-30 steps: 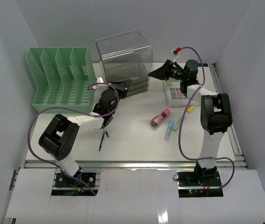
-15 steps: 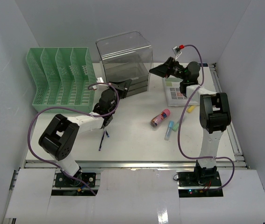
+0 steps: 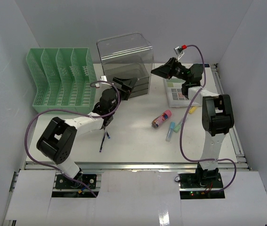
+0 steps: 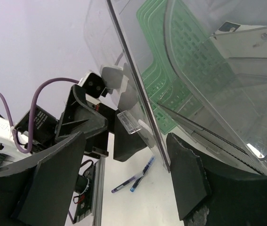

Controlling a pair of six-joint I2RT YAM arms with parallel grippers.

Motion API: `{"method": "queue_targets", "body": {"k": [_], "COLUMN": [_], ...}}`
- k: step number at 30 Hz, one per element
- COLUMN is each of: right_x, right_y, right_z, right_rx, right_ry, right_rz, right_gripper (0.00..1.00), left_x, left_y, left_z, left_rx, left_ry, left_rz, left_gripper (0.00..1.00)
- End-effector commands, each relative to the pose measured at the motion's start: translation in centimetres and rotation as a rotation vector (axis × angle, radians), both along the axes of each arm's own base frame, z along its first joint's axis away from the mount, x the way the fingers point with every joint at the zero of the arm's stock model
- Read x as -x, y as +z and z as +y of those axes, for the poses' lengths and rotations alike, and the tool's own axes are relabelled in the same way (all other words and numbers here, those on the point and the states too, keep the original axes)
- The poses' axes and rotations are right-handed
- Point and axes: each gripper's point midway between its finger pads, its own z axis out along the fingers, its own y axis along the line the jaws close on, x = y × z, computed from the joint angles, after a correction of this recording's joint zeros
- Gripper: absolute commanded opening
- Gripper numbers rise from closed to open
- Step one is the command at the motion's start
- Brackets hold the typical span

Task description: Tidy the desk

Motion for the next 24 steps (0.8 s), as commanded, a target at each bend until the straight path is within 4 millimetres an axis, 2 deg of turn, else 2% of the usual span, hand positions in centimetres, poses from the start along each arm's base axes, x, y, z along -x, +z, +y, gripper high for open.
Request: {"method": "queue_targets", "body": {"k": [1,5,8,9,14,18,22,24], "right_x": [2.4,2.7,2.6,2.6,2.6,2.7,2.9,3.0], "right_y": [4.3,4.7,4.7,4.7,5.1,5.9,7.0,7.4], "right_z": [0.0,0.1,0.1,0.1,0.1,0.1,0.0,-0.1], "right_rx": [-0.013,-0.013,-0.01,-0.009,-0.014,-0.02,-0.03,-0.037], "right_ry": [0.017,0.02,0.023,0.023,0.024,0.026,0.028,0.024], "right_rz": [-0.141,-0.14,-0.132,-0.134,-0.134,-0.143,-0.147,-0.147], "right_gripper": [0.75,0.7,0.61,0.56,0.44,0.36,0.3,0.28], "left_x": [2.9,6.0,8.2,8.9,12.6,15.3,16.8,17.0], "left_y": [4.7,3.6,2.8,1.7,-1.4,-4.4,-8.0,-9.1], "left_z": [0.1,0.8,1.6,1.8,2.2,1.6,0.7,0.0], "left_rx": [-0.093,-0.223,-0.298,-0.353,-0.517,-0.587,-0.647,-0.686], "left_ry": [-0.092,-0.151,-0.176,-0.189,-0.309,-0.407,-0.477,-0.502], "left_rz": [-0.118,-0.143,-0.16,-0.162,-0.19,-0.189,-0.154,-0.163], "left_gripper": [0.85,0.85,0.83,0.8,0.69,0.62,0.6,0.61]}}
